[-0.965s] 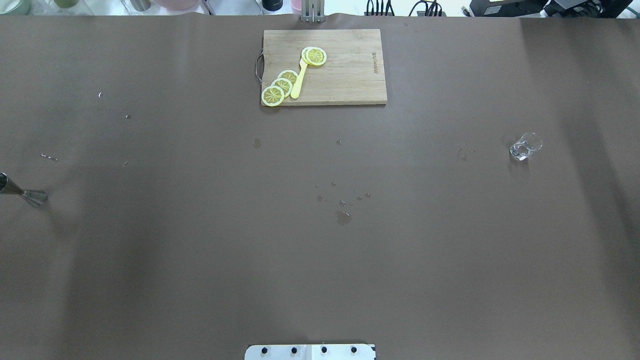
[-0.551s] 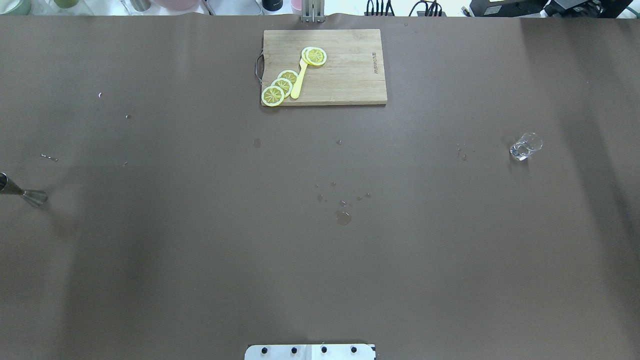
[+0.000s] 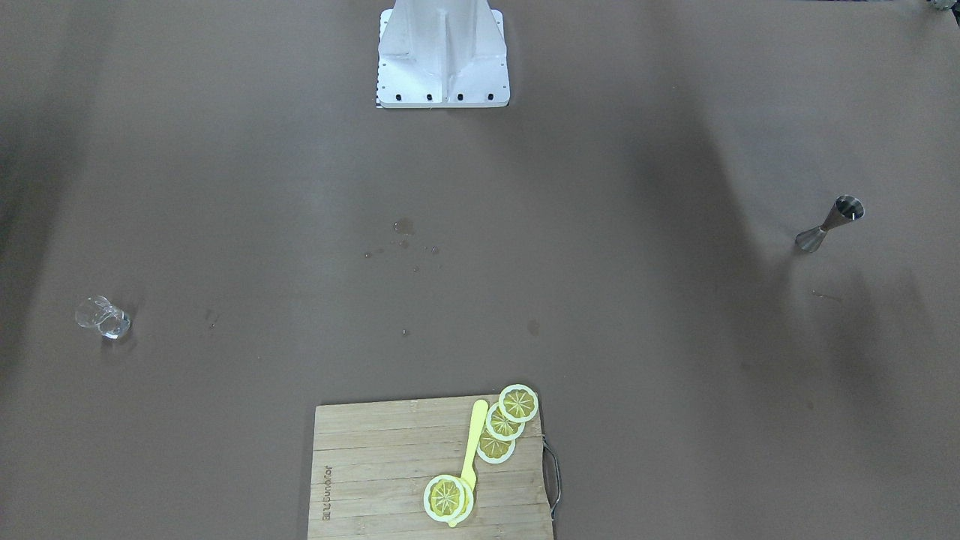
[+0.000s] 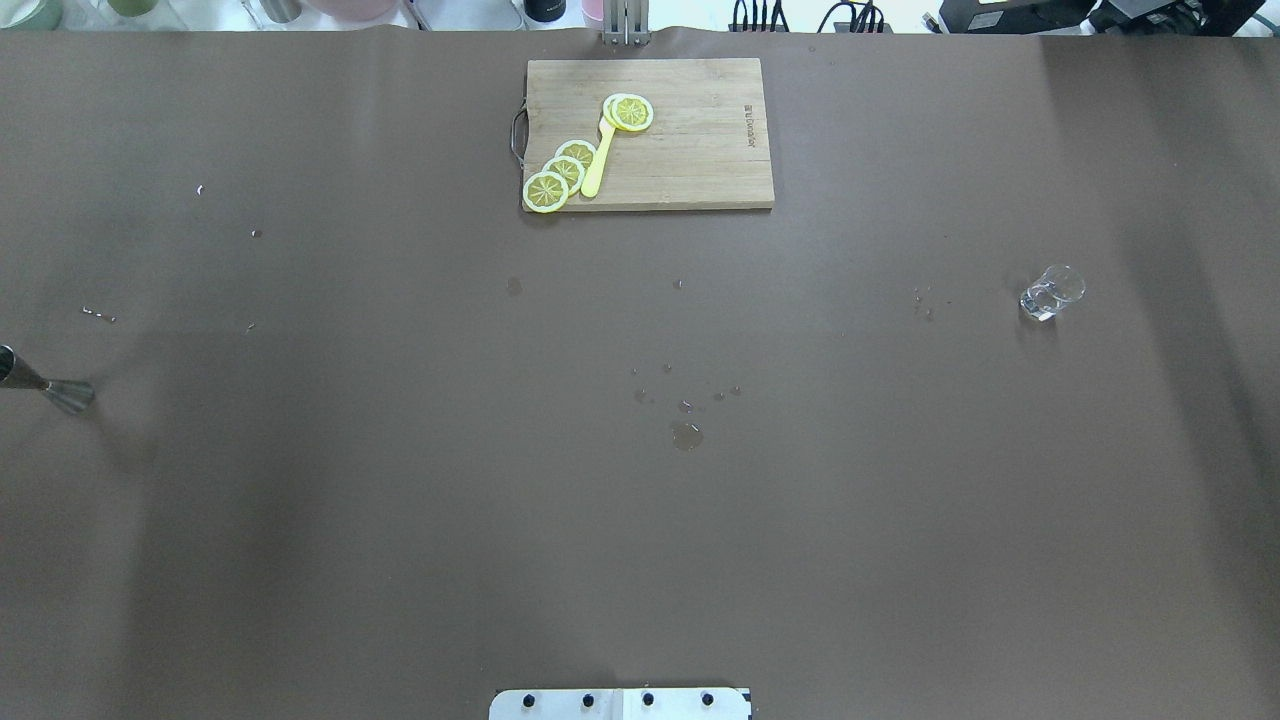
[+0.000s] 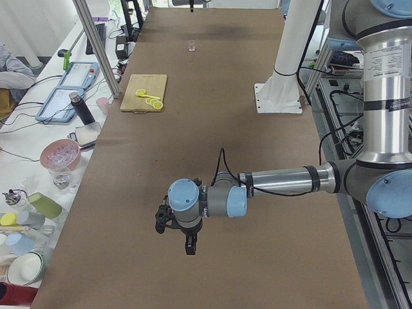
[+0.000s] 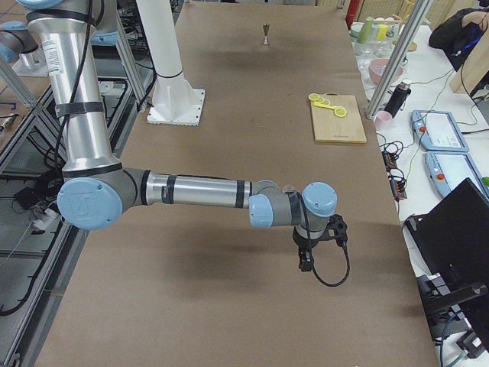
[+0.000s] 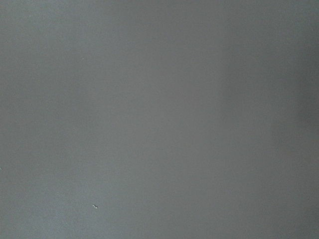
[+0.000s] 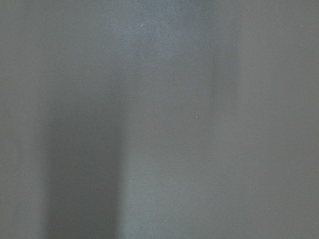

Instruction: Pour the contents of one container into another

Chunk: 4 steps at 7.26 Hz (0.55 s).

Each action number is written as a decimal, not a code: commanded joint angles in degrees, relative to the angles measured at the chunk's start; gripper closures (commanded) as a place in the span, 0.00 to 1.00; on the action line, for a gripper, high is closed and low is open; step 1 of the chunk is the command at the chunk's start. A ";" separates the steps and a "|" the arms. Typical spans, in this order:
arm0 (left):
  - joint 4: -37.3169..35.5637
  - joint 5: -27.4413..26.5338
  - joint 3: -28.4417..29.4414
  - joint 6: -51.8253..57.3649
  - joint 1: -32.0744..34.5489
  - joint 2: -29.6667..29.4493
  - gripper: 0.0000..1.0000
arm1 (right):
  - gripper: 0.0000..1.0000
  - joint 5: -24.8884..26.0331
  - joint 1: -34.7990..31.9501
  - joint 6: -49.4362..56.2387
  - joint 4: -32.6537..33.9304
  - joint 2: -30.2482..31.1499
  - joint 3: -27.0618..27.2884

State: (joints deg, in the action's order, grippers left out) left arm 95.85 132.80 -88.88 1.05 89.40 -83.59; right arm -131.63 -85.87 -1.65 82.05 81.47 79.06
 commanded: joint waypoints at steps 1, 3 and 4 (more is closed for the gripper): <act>0.04 0.00 -0.07 0.00 -0.02 0.00 0.01 | 0.00 -0.03 0.00 0.07 -0.05 0.00 -0.13; 0.04 0.08 0.11 0.00 -0.02 0.00 0.01 | 0.00 -0.03 0.00 0.07 0.21 -0.09 -0.13; 0.04 0.09 0.02 0.00 -0.02 0.00 0.01 | 0.00 -0.03 0.00 0.07 0.13 -0.09 -0.13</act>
State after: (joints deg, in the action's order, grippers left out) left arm 95.89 132.86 -88.81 1.05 89.39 -83.58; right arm -131.66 -85.87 -1.58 82.19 81.43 78.93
